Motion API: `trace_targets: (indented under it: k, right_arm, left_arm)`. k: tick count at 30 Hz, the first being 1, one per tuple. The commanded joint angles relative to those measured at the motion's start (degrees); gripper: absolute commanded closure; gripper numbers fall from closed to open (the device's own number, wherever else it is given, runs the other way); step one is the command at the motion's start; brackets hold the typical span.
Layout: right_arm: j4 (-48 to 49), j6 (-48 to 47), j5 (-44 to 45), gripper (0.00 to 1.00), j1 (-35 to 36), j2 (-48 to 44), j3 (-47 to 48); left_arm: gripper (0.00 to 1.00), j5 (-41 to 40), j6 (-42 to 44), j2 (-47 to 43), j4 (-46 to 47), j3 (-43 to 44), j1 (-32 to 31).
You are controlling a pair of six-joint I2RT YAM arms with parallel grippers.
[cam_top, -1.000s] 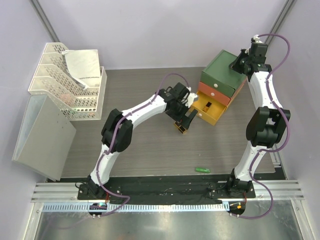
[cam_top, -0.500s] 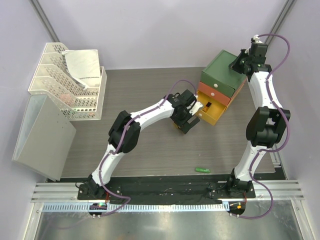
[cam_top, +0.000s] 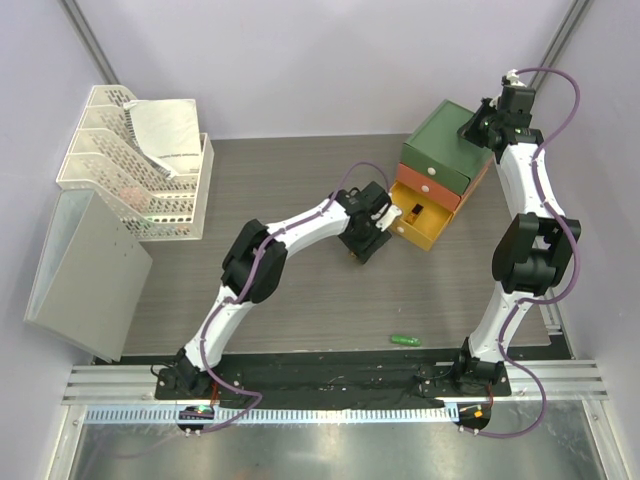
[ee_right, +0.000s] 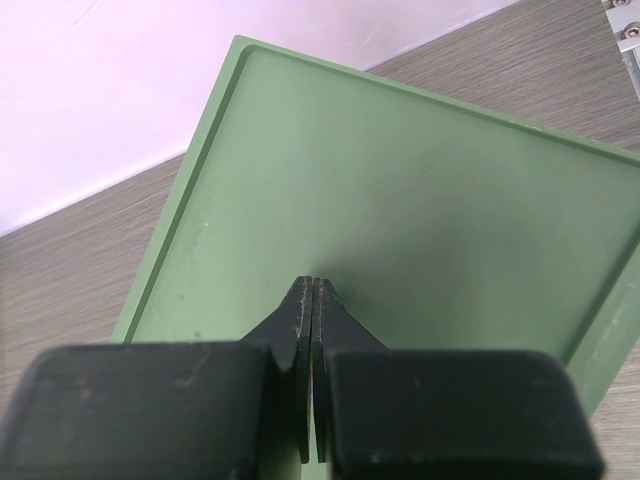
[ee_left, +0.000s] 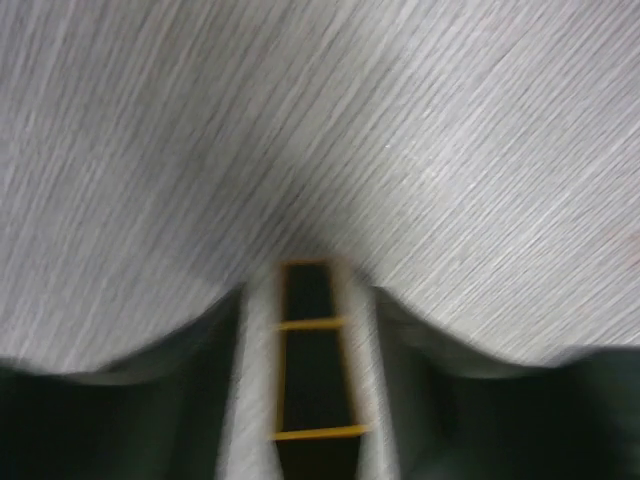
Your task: Organize the makeup
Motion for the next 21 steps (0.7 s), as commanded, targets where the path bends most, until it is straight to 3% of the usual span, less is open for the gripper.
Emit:
trace_targets:
  k: [1, 3, 13, 21]
  right_arm:
    - [-18.5, -1.9, 1.1, 0.99, 0.6, 6.3, -5.1]
    - [-18.6, -2.0, 1.3, 0.99, 0.6, 6.3, -5.2]
    - [-18.5, -2.0, 1.4, 0.99, 0.6, 6.4, -5.3]
    - [-18.5, -1.9, 1.3, 0.99, 0.7, 6.8, -5.5]
  left_arm:
    - [0.76, 1.8, -0.6, 0.6, -0.4, 1.8, 1.2]
    - [0.98, 1.5, -0.9, 0.4, -0.6, 2.0, 1.4]
    - [1.0, 0.7, -3.6, -3.7, -0.9, 6.2, 2.0]
    - [0.97, 7.4, -9.6, -7.2, 8.8, 9.3, 2.8]
